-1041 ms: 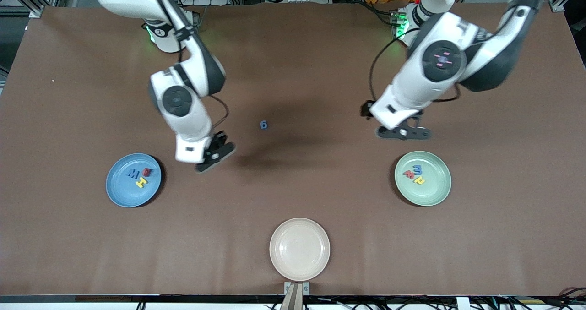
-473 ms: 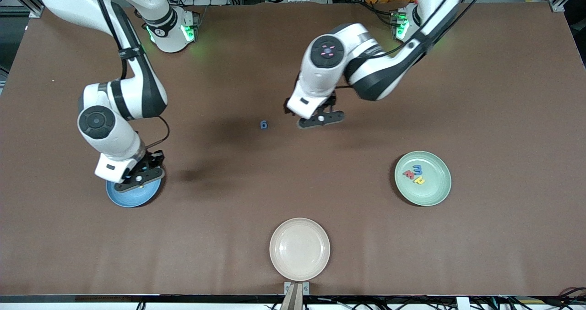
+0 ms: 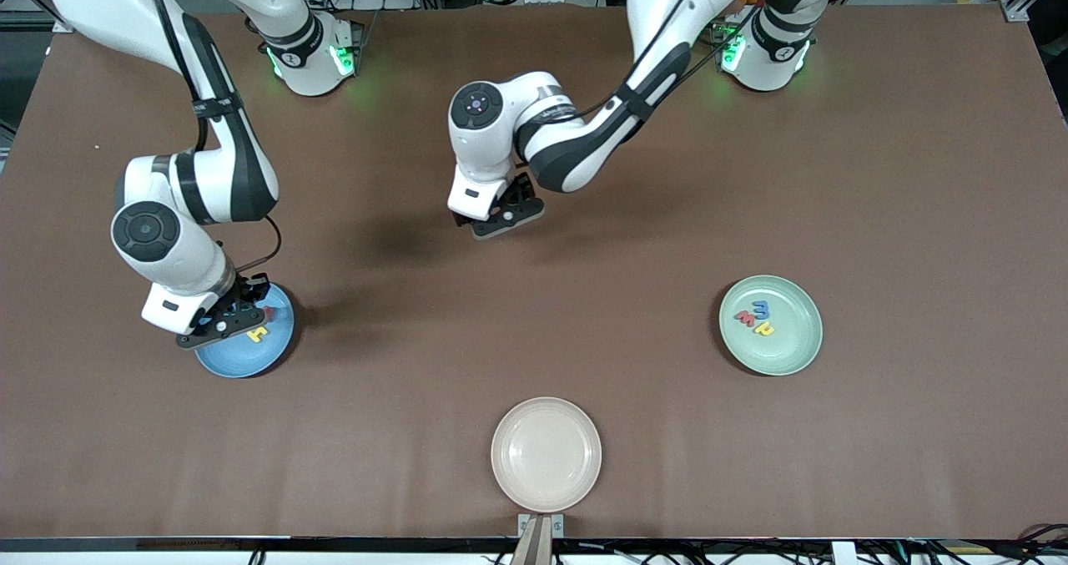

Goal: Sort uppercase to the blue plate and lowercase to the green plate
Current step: 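Carry the teal R to the blue plate while the left gripper reaches the blue g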

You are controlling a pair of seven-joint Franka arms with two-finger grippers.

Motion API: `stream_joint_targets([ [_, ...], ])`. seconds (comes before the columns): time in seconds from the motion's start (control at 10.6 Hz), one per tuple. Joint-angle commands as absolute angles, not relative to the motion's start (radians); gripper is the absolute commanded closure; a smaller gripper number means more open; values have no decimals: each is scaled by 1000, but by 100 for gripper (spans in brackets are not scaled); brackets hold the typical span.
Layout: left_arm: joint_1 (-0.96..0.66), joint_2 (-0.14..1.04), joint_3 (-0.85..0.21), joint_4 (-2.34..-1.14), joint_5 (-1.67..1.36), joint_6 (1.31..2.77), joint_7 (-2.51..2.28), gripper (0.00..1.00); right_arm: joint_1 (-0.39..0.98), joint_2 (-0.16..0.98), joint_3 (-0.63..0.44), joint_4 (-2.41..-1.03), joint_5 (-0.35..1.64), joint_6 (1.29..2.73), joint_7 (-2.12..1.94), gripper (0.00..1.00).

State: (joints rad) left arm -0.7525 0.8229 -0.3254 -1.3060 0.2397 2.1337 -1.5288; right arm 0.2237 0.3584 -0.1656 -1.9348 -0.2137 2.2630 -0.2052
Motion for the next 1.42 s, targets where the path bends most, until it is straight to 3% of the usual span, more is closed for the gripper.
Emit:
stream_joint_targets([
  [0.0, -764, 880, -310, -1238, 216, 2188, -1514, 0, 206, 353, -156, -1945, -229, 2257, -213, 0],
  [0.76, -850, 954, -232, -1221, 215, 2197, -1233, 0, 203, 344, -153, -1950, -221, 2252, -204, 0],
  [1.32, -864, 977, -233, -1216, 215, 2200, -1154, 2, 155, 163, -140, -1899, -97, 2004, -201, 0],
])
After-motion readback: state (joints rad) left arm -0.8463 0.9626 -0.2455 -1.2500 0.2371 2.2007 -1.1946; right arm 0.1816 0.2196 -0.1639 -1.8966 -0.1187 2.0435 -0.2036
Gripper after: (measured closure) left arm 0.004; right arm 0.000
